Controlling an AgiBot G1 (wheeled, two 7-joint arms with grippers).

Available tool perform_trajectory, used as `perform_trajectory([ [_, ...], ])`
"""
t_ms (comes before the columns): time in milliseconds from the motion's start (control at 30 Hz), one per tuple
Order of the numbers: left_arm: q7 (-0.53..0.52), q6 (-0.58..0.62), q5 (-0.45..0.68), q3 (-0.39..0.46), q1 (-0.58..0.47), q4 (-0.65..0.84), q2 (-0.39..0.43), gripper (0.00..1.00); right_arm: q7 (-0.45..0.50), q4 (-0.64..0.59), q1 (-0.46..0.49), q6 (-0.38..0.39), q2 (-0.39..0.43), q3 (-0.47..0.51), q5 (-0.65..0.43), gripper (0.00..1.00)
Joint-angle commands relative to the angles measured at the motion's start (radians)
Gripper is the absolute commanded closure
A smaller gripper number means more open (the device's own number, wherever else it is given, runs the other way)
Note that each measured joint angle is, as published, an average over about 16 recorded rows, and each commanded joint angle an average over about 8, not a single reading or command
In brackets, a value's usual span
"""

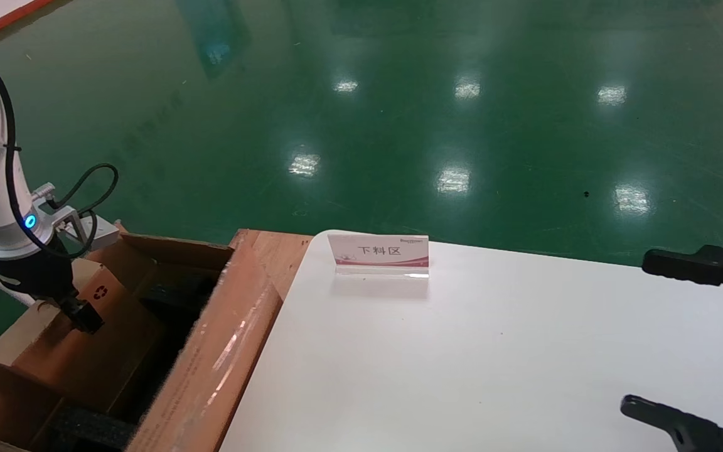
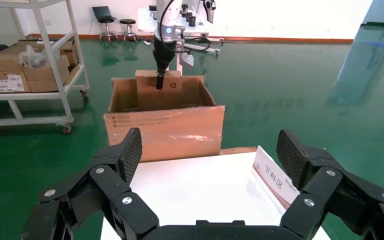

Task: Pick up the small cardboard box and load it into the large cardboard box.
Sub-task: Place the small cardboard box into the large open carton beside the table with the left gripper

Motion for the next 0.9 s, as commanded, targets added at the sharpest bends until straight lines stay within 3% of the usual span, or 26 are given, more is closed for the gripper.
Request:
perform_trajectory([
  [33, 0.002, 0.001, 0.002, 0.002, 0.005, 0.008, 0.005, 0.00, 0.000, 0.000, 0.000, 0.000, 0.000, 0.000, 0.000, 0.00],
  [900, -0.004, 0.000, 0.002, 0.001, -0.008, -0.008, -0.003, 0.00, 0.000, 0.000, 0.000, 0.000, 0.000, 0.000, 0.000, 0.00],
])
